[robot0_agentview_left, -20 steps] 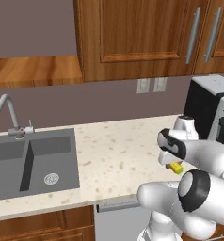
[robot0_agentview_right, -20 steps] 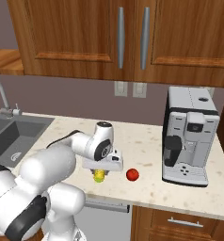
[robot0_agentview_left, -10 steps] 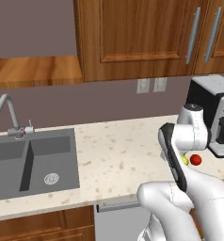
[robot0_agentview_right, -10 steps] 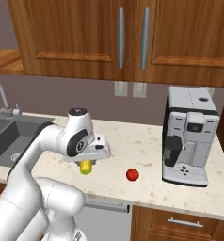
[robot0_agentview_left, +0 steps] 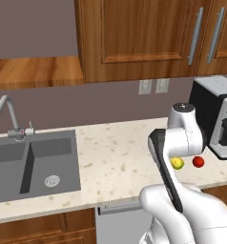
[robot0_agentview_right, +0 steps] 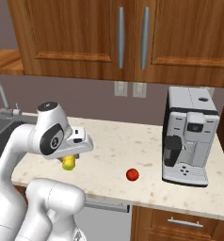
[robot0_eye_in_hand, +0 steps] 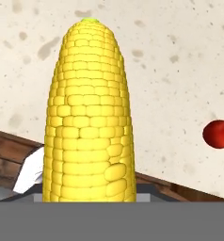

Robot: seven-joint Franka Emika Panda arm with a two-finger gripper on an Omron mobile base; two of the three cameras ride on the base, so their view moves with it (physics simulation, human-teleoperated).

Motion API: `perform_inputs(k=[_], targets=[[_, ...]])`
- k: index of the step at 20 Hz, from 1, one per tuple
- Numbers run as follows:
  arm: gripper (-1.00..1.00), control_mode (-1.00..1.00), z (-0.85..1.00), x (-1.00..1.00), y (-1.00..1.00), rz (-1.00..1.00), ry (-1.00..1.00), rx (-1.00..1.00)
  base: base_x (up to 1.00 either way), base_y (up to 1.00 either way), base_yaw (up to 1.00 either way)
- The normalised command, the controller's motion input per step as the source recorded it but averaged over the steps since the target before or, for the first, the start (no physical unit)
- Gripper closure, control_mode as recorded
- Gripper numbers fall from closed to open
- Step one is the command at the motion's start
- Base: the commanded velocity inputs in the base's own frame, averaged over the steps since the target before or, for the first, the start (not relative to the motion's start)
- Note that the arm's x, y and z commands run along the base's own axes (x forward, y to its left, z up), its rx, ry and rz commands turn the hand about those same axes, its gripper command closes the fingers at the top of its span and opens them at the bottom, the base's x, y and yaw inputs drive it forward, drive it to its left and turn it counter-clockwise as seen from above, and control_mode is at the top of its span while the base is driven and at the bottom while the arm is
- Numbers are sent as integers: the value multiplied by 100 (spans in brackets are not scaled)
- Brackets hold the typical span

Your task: Place the tomato and corn inside the fridge drawer. Close the drawer after placing the vegetables.

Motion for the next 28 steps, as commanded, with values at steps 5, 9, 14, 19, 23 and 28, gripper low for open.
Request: perform_inputs(k=[5, 9, 14, 19, 23, 28], targets=[[100, 100, 0, -22, 0, 1, -3, 0, -40, 1, -3], [100, 100, 0, 0, 0, 0, 0, 0, -100, 20, -17], [100, 100, 0, 0, 0, 0, 0, 0, -89, 22, -35], [100, 100, 0, 0, 0, 0, 0, 0, -81, 5, -55], [100, 100, 0, 0, 0, 0, 0, 0, -59, -9, -71], [100, 100, 0, 0, 0, 0, 0, 0, -13, -76, -57]])
